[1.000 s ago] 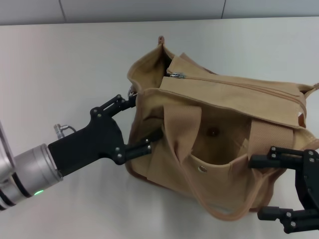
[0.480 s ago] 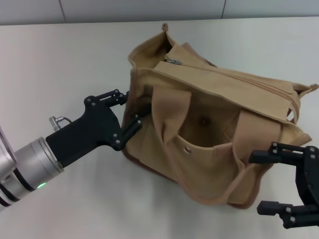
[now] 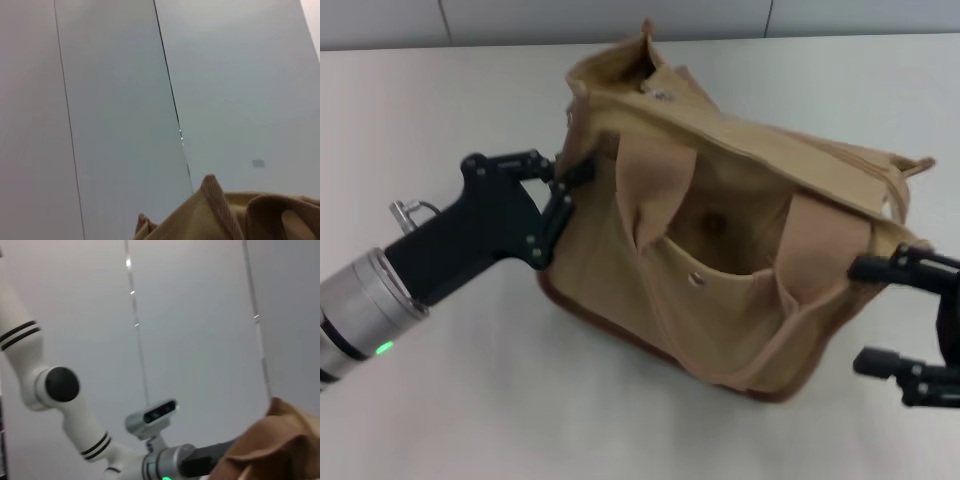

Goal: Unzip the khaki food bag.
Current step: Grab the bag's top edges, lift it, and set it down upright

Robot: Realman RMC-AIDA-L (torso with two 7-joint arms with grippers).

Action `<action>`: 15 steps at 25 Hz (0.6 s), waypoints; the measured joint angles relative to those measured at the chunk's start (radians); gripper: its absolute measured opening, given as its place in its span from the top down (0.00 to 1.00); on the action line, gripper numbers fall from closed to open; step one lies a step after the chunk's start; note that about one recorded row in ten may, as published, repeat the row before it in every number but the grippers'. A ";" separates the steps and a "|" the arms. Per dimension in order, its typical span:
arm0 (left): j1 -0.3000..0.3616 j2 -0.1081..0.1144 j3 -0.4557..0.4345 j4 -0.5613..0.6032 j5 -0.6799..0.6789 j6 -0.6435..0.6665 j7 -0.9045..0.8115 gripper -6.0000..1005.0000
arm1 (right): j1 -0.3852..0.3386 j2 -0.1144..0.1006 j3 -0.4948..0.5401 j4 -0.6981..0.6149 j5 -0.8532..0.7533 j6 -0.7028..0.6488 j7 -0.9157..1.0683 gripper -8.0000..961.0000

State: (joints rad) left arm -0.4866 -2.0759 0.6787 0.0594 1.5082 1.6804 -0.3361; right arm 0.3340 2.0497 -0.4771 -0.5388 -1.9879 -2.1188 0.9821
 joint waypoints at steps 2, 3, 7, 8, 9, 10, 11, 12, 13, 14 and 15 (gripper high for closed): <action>-0.001 0.000 0.000 0.023 -0.006 0.014 -0.001 0.88 | -0.002 0.000 0.026 0.001 0.000 -0.002 0.000 0.17; -0.001 -0.001 0.000 0.036 -0.010 0.026 -0.001 0.90 | -0.004 0.000 0.048 0.002 0.000 -0.003 -0.001 0.17; 0.003 0.002 0.002 0.101 -0.029 0.091 -0.004 0.92 | -0.009 0.000 0.099 0.003 0.006 -0.005 -0.003 0.17; 0.009 0.003 0.008 0.155 -0.030 0.131 -0.009 0.92 | -0.011 0.002 0.164 0.012 0.030 0.001 -0.005 0.17; 0.009 0.003 0.008 0.155 -0.030 0.131 -0.009 0.92 | -0.011 0.002 0.164 0.012 0.030 0.001 -0.005 0.17; 0.012 0.004 0.011 0.182 -0.030 0.154 -0.012 0.92 | -0.012 0.005 0.207 0.022 0.052 0.007 -0.006 0.17; 0.019 0.004 0.020 0.235 -0.029 0.195 -0.017 0.92 | -0.014 0.010 0.304 0.063 0.117 0.026 0.001 0.17; 0.019 0.004 0.020 0.235 -0.029 0.195 -0.017 0.92 | -0.014 0.010 0.304 0.063 0.117 0.026 0.001 0.17; 0.021 0.004 0.024 0.258 -0.029 0.212 -0.017 0.92 | -0.011 0.014 0.374 0.119 0.183 0.053 0.025 0.17; 0.021 0.004 0.030 0.273 -0.029 0.222 -0.016 0.92 | -0.011 0.014 0.374 0.119 0.183 0.053 0.025 0.17; 0.020 0.004 0.040 0.285 -0.029 0.230 -0.014 0.92 | -0.007 0.015 0.398 0.152 0.215 0.071 0.039 0.17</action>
State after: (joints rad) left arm -0.4662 -2.0720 0.7187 0.3447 1.4790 1.9109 -0.3501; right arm 0.3269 2.0643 -0.0791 -0.3864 -1.7730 -2.0483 1.0215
